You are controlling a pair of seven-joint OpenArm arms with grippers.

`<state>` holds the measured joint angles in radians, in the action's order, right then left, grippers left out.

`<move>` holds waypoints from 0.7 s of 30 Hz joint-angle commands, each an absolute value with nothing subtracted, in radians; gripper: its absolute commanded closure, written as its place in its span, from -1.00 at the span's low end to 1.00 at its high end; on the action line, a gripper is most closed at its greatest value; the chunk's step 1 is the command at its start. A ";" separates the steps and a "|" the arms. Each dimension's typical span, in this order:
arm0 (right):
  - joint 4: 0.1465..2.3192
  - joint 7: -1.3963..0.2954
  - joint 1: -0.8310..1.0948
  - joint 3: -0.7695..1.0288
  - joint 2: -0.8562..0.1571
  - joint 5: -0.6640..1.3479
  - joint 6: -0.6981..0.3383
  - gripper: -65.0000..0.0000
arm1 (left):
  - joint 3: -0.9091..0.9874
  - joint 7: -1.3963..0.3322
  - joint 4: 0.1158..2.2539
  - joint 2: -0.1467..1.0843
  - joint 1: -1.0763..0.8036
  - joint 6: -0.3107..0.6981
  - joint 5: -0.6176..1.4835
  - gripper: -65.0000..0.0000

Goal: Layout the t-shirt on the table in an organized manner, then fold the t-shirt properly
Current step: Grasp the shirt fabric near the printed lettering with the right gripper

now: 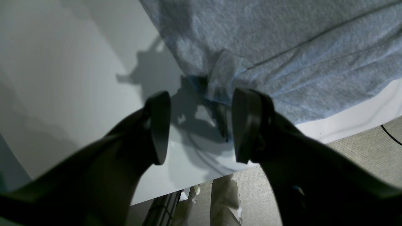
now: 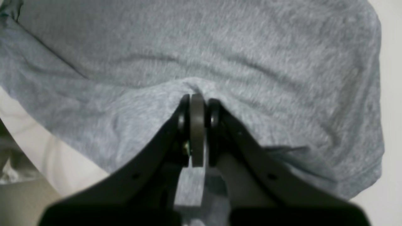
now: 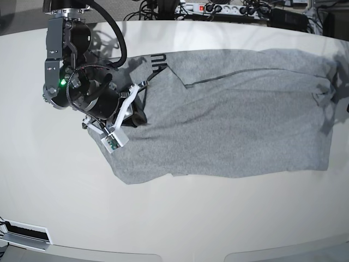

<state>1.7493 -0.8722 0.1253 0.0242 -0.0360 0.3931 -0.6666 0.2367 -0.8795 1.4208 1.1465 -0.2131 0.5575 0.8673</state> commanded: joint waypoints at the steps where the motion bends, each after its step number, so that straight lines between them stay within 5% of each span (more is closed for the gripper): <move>1: 1.765 -0.849 0.113 0.026 -0.039 0.390 -0.673 1.00 | 0.251 -0.873 1.429 1.180 -0.202 0.557 0.873 0.01; 4: 1.765 -0.849 0.113 0.026 -0.039 0.332 -0.667 0.96 | 0.251 -0.881 1.429 1.180 -0.202 0.557 0.873 0.01; 8: 1.765 -0.849 0.113 0.026 -0.046 0.242 -0.557 0.14 | 0.251 -0.919 1.429 1.184 -0.201 0.557 0.872 0.01; 10: 1.765 -0.855 0.113 0.026 -0.069 0.209 -0.505 -0.07 | 0.251 -0.929 1.429 1.186 -0.197 0.556 0.873 0.01; 15: 1.765 -0.889 0.114 0.026 -0.151 0.209 -0.436 -0.07 | 0.251 -0.942 1.429 1.186 -0.165 0.556 0.873 0.01; 21: 1.766 -0.984 0.118 0.026 -0.226 0.356 -0.508 0.09 | 0.287 -0.952 1.429 1.184 -0.149 0.492 0.927 0.02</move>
